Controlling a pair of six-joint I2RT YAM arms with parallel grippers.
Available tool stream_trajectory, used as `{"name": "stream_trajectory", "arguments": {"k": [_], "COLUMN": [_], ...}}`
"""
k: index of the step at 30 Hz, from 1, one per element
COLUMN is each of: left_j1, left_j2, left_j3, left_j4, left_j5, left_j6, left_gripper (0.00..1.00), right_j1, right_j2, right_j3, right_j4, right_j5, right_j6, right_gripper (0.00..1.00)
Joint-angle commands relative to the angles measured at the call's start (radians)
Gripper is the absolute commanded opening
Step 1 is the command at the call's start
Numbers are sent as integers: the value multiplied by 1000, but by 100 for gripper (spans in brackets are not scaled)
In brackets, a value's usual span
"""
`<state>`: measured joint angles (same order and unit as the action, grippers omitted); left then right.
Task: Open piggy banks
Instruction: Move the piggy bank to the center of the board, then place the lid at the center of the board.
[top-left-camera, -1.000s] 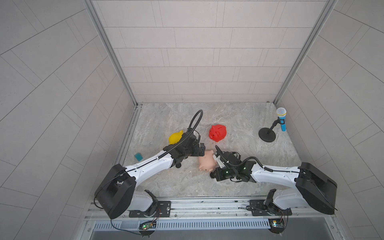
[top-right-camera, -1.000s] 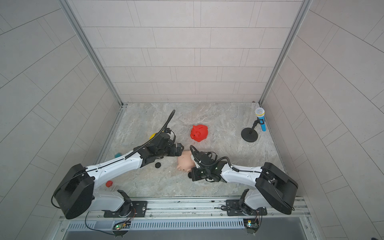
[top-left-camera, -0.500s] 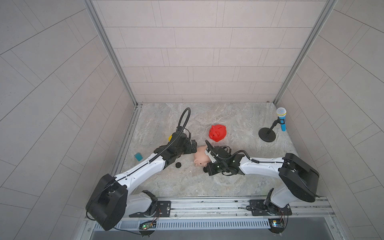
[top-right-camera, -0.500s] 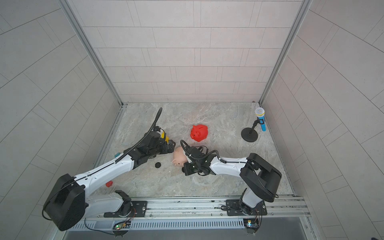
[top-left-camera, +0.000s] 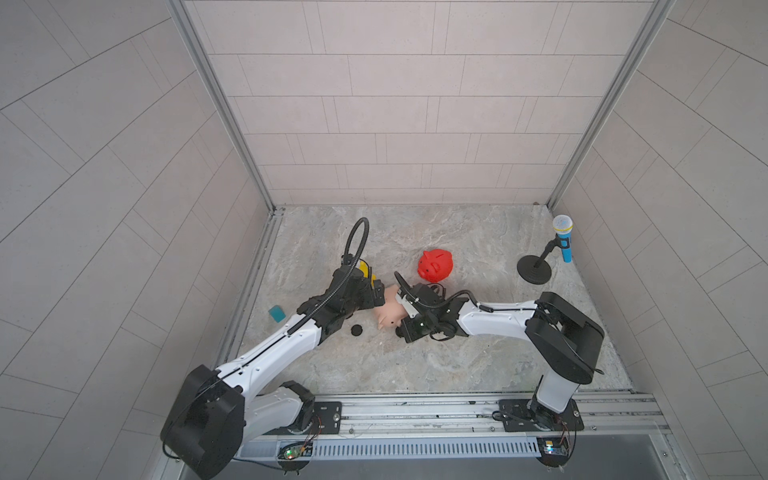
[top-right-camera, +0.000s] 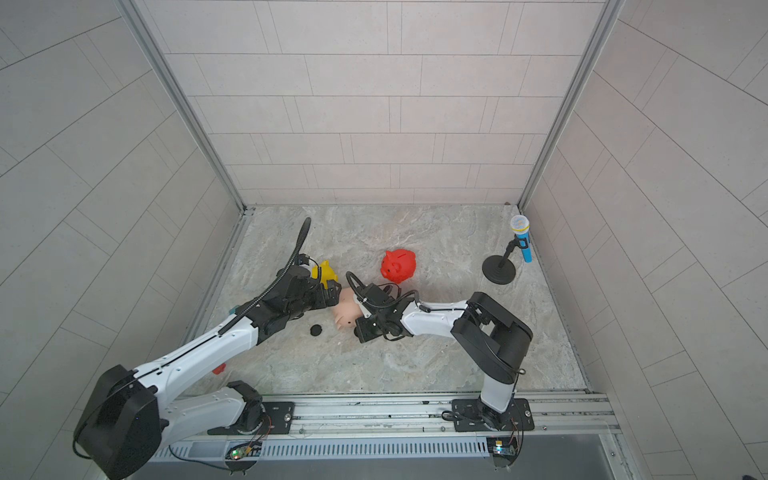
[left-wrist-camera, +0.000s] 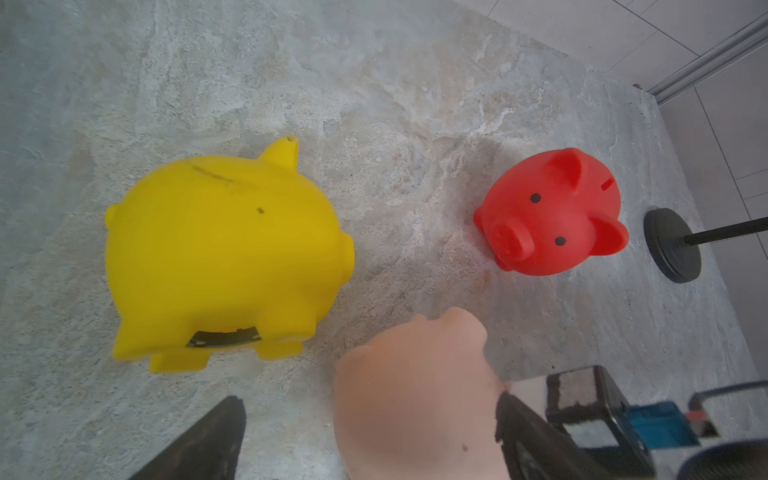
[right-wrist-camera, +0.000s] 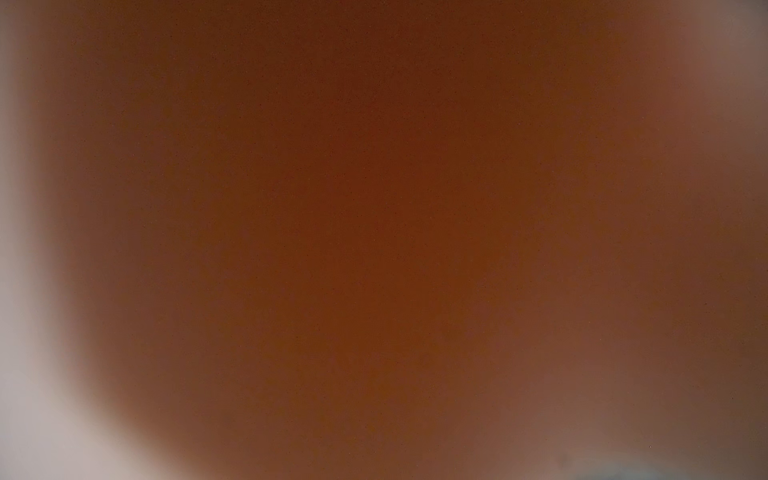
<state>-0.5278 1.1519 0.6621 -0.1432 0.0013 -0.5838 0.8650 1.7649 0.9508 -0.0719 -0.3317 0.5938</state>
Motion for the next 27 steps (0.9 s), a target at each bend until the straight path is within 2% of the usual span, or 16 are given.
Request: {"name": "stream_trajectory", "arguments": {"k": [1, 6, 15, 21, 27], "left_j1": [9, 21, 29, 29, 27], "left_j2": [-26, -38, -39, -40, -33], "left_j3": [-16, -26, -33, -35, -38], "left_j4": [-18, -21, -35, -54, -92], "left_j5": [-13, -17, -28, -2, 102], "left_j6": [12, 13, 6, -4, -13], "left_gripper": [100, 100, 100, 100, 100], "right_j1": [-20, -20, -5, -4, -32], "right_j2": [25, 62, 44, 11, -101], "right_j3": [50, 97, 75, 78, 68], "right_j4": [-41, -82, -141, -141, -189], "right_j5": [8, 0, -1, -7, -1], "right_j6": [-37, -56, -65, -66, -82], "right_gripper": [0, 2, 5, 26, 42]}}
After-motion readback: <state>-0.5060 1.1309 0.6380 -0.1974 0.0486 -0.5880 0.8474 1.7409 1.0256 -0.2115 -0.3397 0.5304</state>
